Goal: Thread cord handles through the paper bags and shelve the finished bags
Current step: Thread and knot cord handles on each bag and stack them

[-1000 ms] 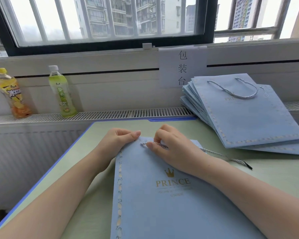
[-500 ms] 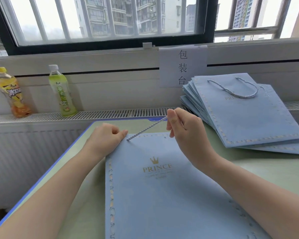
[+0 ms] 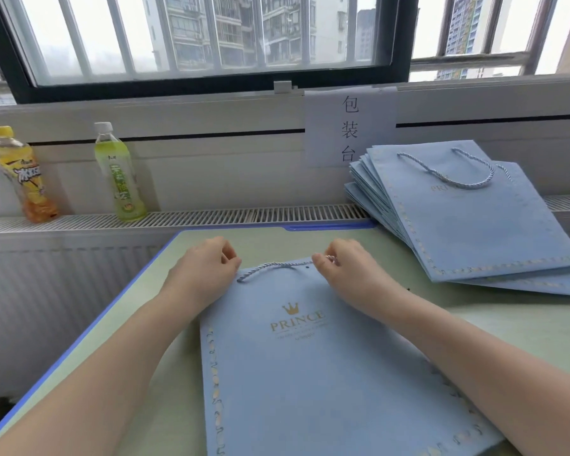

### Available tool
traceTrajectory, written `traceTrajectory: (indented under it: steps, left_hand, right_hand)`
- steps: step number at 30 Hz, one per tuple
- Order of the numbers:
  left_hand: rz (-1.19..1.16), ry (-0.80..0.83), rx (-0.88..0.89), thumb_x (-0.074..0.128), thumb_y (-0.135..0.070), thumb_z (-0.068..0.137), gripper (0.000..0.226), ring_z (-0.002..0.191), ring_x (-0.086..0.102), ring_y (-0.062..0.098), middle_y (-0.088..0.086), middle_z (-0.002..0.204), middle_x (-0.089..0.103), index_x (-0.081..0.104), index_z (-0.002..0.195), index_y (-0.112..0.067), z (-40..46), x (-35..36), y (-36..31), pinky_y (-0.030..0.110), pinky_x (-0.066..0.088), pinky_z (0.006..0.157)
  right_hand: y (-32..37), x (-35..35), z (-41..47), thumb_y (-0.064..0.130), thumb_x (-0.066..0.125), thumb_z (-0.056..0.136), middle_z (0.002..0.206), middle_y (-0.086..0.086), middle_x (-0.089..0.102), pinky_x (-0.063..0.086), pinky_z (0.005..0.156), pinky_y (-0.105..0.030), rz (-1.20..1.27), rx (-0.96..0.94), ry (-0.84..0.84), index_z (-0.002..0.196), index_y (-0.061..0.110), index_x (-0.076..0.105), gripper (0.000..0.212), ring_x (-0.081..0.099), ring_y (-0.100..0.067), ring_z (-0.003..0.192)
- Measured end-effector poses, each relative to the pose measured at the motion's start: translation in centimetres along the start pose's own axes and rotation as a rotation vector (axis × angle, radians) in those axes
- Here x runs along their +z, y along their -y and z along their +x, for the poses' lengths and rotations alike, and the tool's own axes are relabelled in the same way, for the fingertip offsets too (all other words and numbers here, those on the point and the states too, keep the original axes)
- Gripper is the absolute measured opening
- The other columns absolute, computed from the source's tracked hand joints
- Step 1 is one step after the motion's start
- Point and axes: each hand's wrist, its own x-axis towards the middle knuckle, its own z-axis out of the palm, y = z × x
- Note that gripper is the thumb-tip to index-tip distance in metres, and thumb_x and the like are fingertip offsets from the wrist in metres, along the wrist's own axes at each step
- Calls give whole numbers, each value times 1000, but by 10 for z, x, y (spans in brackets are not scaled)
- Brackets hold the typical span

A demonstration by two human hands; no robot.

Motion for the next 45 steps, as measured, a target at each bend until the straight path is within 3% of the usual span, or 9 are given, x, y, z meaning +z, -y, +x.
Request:
traceTrajectory:
  steps: [7, 12, 15, 18, 25, 30, 37, 41, 45]
  left_hand:
    - [-68, 102, 223, 58, -23, 90, 9, 87, 60, 12, -13, 81, 63, 65, 85, -27, -12, 10, -17, 32, 47, 83]
    - [-228, 248, 372, 64, -16, 88, 10, 77, 59, -7, -15, 81, 67, 71, 88, -23, -21, 14, -24, 7, 41, 70]
    - [-303, 249, 419, 68, -19, 86, 15, 80, 57, -5, -16, 82, 67, 69, 80, -33, -23, 14, -26, 8, 37, 69]
    - [-332, 220, 444, 65, -17, 88, 9, 74, 58, -5, -10, 81, 68, 71, 81, -19, -25, 12, -31, 11, 36, 66]
    - [-793, -74, 252, 47, -12, 98, 27, 76, 59, 3, -10, 74, 68, 61, 75, -15, -18, -10, -31, 21, 44, 69]
    - [-1253, 160, 81, 48, -17, 67, 25, 74, 60, 13, 1, 74, 66, 53, 43, -18, -14, -20, -31, 27, 42, 72]
    - [-1134, 689, 150, 61, -21, 53, 17, 74, 64, 23, 16, 68, 63, 63, 49, -4, -25, -16, -31, 23, 52, 68]
    - [-798, 841, 244, 63, -31, 64, 21, 77, 46, 24, 10, 73, 61, 61, 50, -16, -35, -20, -35, 22, 39, 69]
    - [-600, 910, 273, 61, -39, 71, 26, 77, 48, 19, 2, 75, 62, 63, 51, -22, -38, -20, -39, 20, 38, 66]
  right_hand:
    - [19, 0, -15, 32, 40, 98, 91, -4, 48, 35, 70, -33, -236, -119, 158, 85, 10, 46, 26, 43, -22, 85]
    - [27, 0, -26, 36, 36, 99, 96, -2, 57, 42, 73, -36, -367, -241, 18, 94, 13, 50, 28, 51, -25, 92]
    - [26, -3, -24, 36, 36, 99, 94, 2, 58, 37, 68, -34, -273, -252, -77, 94, 15, 49, 25, 51, -22, 87]
    - [24, -5, -21, 36, 37, 100, 87, 4, 57, 34, 64, -33, -197, -233, -127, 93, 15, 49, 25, 47, -19, 80]
    - [12, -2, -15, 31, 32, 102, 93, -2, 53, 39, 71, -35, -227, -239, -135, 93, 12, 52, 29, 47, -24, 89]
    - [11, -5, -12, 27, 36, 102, 94, -3, 54, 41, 76, -37, -235, -229, -191, 102, 13, 58, 27, 49, -26, 90]
    - [12, -8, -6, 0, 36, 93, 82, 0, 67, 48, 72, -22, 545, 51, -168, 96, 13, 58, 26, 62, -14, 79]
    - [16, -18, 0, 5, 45, 98, 85, -9, 66, 53, 79, -28, 1254, 304, -49, 99, 4, 59, 14, 65, -17, 79]
    - [14, -21, 3, 2, 51, 95, 79, -9, 61, 52, 65, -25, 1430, 377, -143, 99, 3, 56, 6, 59, -15, 69]
